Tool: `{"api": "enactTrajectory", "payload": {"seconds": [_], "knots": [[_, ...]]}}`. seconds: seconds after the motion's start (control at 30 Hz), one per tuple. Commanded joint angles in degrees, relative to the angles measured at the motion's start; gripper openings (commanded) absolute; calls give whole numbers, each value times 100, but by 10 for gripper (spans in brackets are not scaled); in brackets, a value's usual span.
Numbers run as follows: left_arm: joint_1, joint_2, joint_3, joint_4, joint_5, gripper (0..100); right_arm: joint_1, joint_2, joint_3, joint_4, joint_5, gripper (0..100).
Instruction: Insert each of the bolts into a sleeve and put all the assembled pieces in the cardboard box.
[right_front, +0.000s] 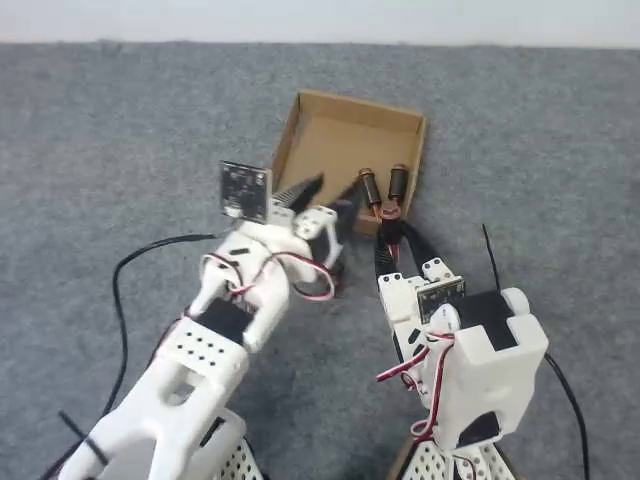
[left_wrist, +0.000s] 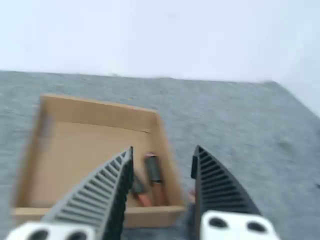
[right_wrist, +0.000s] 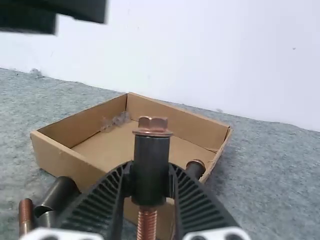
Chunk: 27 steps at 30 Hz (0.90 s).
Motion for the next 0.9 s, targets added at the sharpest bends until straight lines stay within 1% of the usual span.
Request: {"api": "enactTrajectory", "payload": {"seconds": [0.0,0.07,0.1,0.17,0.33,0.5,0.6,0.77,0.87], "knots": [[-765,-237,-40,35,-18,96,92,-48,-35,-136,44,6],[-1204,-273,136,26,-18,13,92,-40,-35,-136,44,6],[-1415,-281,268,26,-18,5,92,-40,-35,-127,44,6],[-1829,-290,576,26,-26,19,92,-40,-35,-119,44,6],[-2734,-299,1209,26,-35,9,110,-40,-35,-127,44,6],[-3613,-299,1490,26,-53,9,382,-92,-158,-145,18,6],[-3824,-299,1675,26,-62,9,400,-84,-413,-145,44,6],[-3701,-290,1710,26,-352,9,356,-92,-1143,-110,62,6],[-3675,-273,1719,26,-378,9,356,-92,-1688,-92,62,6]]}}
